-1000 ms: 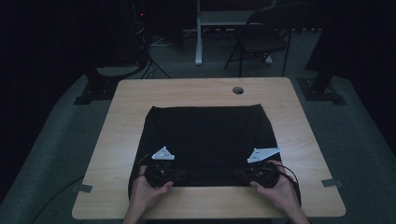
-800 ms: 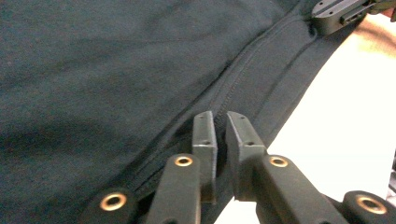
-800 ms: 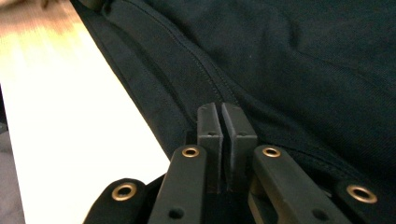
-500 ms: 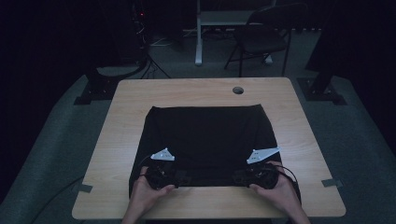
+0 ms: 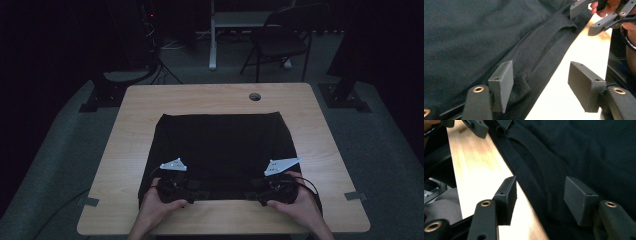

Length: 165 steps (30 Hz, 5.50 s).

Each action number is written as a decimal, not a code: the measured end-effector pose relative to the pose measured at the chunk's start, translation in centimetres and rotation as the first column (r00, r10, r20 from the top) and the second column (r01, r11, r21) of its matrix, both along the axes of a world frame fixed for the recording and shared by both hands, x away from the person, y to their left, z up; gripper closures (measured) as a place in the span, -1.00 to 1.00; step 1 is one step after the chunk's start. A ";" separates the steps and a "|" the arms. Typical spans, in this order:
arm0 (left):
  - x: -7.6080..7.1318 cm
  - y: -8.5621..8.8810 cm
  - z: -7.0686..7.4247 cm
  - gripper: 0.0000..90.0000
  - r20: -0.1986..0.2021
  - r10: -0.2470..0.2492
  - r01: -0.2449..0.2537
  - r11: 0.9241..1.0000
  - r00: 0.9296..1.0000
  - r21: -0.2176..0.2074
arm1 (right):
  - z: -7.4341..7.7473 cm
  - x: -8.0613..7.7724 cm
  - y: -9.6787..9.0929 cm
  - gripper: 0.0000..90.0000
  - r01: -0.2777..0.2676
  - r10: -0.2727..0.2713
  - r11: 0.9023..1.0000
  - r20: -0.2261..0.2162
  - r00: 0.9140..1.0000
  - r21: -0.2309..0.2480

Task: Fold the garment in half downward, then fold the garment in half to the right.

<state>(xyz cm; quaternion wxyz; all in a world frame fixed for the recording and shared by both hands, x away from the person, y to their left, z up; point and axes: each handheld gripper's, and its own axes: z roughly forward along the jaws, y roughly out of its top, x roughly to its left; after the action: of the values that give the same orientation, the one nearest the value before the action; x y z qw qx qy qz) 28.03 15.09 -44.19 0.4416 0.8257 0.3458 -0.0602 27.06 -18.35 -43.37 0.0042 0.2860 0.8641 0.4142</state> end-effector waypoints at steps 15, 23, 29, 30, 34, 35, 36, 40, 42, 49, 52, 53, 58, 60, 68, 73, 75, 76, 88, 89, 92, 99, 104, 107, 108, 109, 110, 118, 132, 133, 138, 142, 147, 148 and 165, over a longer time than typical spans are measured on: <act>1.4 1.5 2.0 -0.29 0.131 0.093 -0.095 0.995 0.987 0.009 | 2.1 2.9 -1.2 -0.31 0.092 -0.098 0.993 0.070 0.993 0.080; 3.3 3.3 2.7 -0.31 0.190 0.153 -0.156 0.988 0.970 -0.003 | 2.0 5.5 -2.1 -0.43 0.167 -0.178 0.981 0.108 0.978 0.101; 4.8 5.6 3.6 -0.34 0.238 0.243 -0.251 0.968 0.940 0.004 | 1.6 7.3 -3.2 -0.51 0.225 -0.237 0.970 0.137 0.962 0.096; 5.0 6.0 3.7 -0.34 0.243 0.256 -0.265 0.964 0.936 0.005 | 1.5 7.6 -3.4 -0.52 0.231 -0.243 0.968 0.138 0.960 0.097; 6.0 7.5 3.8 -0.34 0.240 0.315 -0.324 0.946 0.918 -0.001 | 1.1 8.3 -4.0 -0.53 0.263 -0.275 0.960 0.150 0.950 0.096; 6.2 7.9 3.8 -0.34 0.239 0.330 -0.340 0.940 0.913 -0.001 | 1.0 8.4 -4.2 -0.53 0.271 -0.282 0.958 0.154 0.947 0.090; 6.4 8.2 3.8 -0.34 0.239 0.345 -0.355 0.935 0.908 0.000 | 0.8 8.5 -4.3 -0.53 0.276 -0.287 0.957 0.162 0.944 0.086; 7.2 9.5 3.5 -0.34 0.224 0.382 -0.393 0.920 0.897 0.004 | 0.4 8.8 -5.0 -0.53 0.300 -0.311 0.950 0.171 0.935 0.087; 7.5 10.0 3.3 -0.34 0.219 0.400 -0.411 0.912 0.890 0.006 | 0.2 9.1 -5.4 -0.54 0.315 -0.328 0.944 0.166 0.930 0.098; 8.6 11.9 2.4 -0.35 0.193 0.447 -0.452 0.892 0.874 -0.015 | -0.2 9.5 -6.5 -0.56 0.355 -0.370 0.928 0.148 0.917 0.117; 8.8 12.6 2.1 -0.34 0.183 0.469 -0.475 0.880 0.864 -0.013 | -0.3 9.5 -6.7 -0.56 0.362 -0.377 0.925 0.153 0.914 0.118; 8.9 12.8 2.0 -0.35 0.179 0.471 -0.477 0.879 0.864 -0.010 | -0.4 9.5 -6.8 -0.56 0.364 -0.379 0.924 0.153 0.913 0.118; 9.2 13.9 1.3 -0.45 0.136 0.491 -0.496 0.869 0.860 -0.004 | -0.6 9.6 -6.9 -0.56 0.371 -0.386 0.921 0.148 0.911 0.116; 9.2 14.3 0.9 -0.46 0.130 0.503 -0.507 0.862 0.854 -0.001 | -0.7 9.5 -6.8 -0.56 0.372 -0.385 0.922 0.152 0.910 0.108; 9.0 14.8 0.2 -0.46 0.103 0.506 -0.509 0.861 0.856 0.005 | -0.7 9.5 -6.4 -0.56 0.363 -0.375 0.926 0.145 0.916 0.101; 9.0 14.7 0.0 -0.46 0.087 0.499 -0.502 0.865 0.862 0.007 | -0.8 9.4 -6.5 -0.56 0.364 -0.375 0.926 0.146 0.915 0.095; 8.9 14.7 -0.1 -0.48 0.083 0.498 -0.501 0.866 0.863 0.009 | -0.8 9.4 -6.5 -0.56 0.366 -0.377 0.926 0.147 0.914 0.096; 8.9 14.7 -0.2 -0.48 0.082 0.496 -0.498 0.867 0.864 0.007 | -0.8 9.4 -6.5 -0.56 0.366 -0.377 0.925 0.148 0.914 0.096; 9.2 14.5 -0.5 -0.48 0.043 0.476 -0.476 0.879 0.879 0.013 | -0.8 9.3 -6.3 -0.56 0.364 -0.375 0.927 0.153 0.915 0.093; 9.3 14.4 -0.6 -0.49 0.039 0.475 -0.476 0.880 0.879 0.013 | -0.8 9.3 -6.3 -0.56 0.365 -0.376 0.926 0.153 0.914 0.093; 9.4 14.2 -0.7 -0.49 0.031 0.469 -0.469 0.883 0.883 0.001 | -0.8 9.3 -6.3 -0.56 0.366 -0.377 0.926 0.155 0.913 0.092; 9.8 13.1 -0.7 -0.49 0.014 0.441 -0.441 0.898 0.897 -0.012 | -0.8 9.2 -6.3 -0.56 0.367 -0.377 0.926 0.157 0.913 0.091; 10.2 12.1 -0.8 -0.49 0.000 0.421 -0.421 0.907 0.907 -0.025 | -0.9 9.2 -6.3 -0.56 0.365 -0.375 0.927 0.158 0.914 0.089; 10.4 11.6 -0.8 -0.49 -0.010 0.411 -0.411 0.911 0.911 -0.033 | -0.9 9.2 -6.2 -0.56 0.366 -0.375 0.927 0.158 0.913 0.085; 10.5 11.5 -0.8 -0.49 -0.010 0.407 -0.407 0.913 0.913 -0.034 | -0.9 9.2 -6.2 -0.56 0.366 -0.375 0.927 0.158 0.913 0.086; 10.5 11.3 -0.8 -0.49 -0.016 0.409 -0.409 0.912 0.913 -0.035 | -0.9 9.2 -6.2 -0.56 0.366 -0.375 0.927 0.158 0.913 0.085; 10.6 11.2 -0.8 -0.49 -0.022 0.410 -0.410 0.911 0.912 -0.037 | -0.9 9.2 -6.2 -0.56 0.366 -0.375 0.927 0.158 0.913 0.085; 11.0 11.0 -0.9 -0.51 -0.075 0.408 -0.413 0.907 0.910 -0.077 | -0.9 9.2 -6.1 -0.56 0.365 -0.373 0.928 0.160 0.914 0.079; 11.5 8.0 -0.7 -0.49 0.034 0.405 -0.405 0.914 0.914 0.001 | -1.0 9.1 -5.8 -0.56 0.362 -0.366 0.930 0.173 0.914 0.056; 11.5 7.8 -0.6 -0.41 0.049 0.411 -0.412 0.911 0.911 0.025 | -1.0 9.1 -5.8 -0.56 0.362 -0.366 0.931 0.173 0.914 0.056; 11.6 8.0 -0.6 -0.02 0.067 0.429 -0.432 0.900 0.901 0.048 | -1.0 9.1 -5.8 -0.56 0.362 -0.366 0.930 0.175 0.914 0.058; 11.8 8.5 -0.7 0.22 0.054 0.435 -0.438 0.898 0.899 0.041 | -1.1 9.1 -5.8 -0.56 0.360 -0.363 0.932 0.172 0.916 0.052; 12.0 8.5 -0.7 0.52 0.050 0.437 -0.440 0.896 0.898 0.061 | -1.1 9.1 -5.5 -0.56 0.358 -0.359 0.933 0.177 0.917 0.038; 12.0 8.3 -0.6 0.56 0.063 0.432 -0.436 0.897 0.899 0.068 | -1.1 9.1 -5.5 -0.56 0.357 -0.357 0.933 0.177 0.917 0.035; 11.8 7.4 -0.1 0.74 0.128 0.408 -0.423 0.898 0.904 0.125 | -0.6 9.4 -3.0 -0.30 0.280 -0.262 0.959 0.231 0.937 -0.047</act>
<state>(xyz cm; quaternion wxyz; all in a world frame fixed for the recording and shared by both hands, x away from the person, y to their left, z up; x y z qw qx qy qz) 39.81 22.46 -44.25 0.3976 0.7656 0.4954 0.1021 36.47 -21.35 -44.02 0.1693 0.3537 0.8262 0.4045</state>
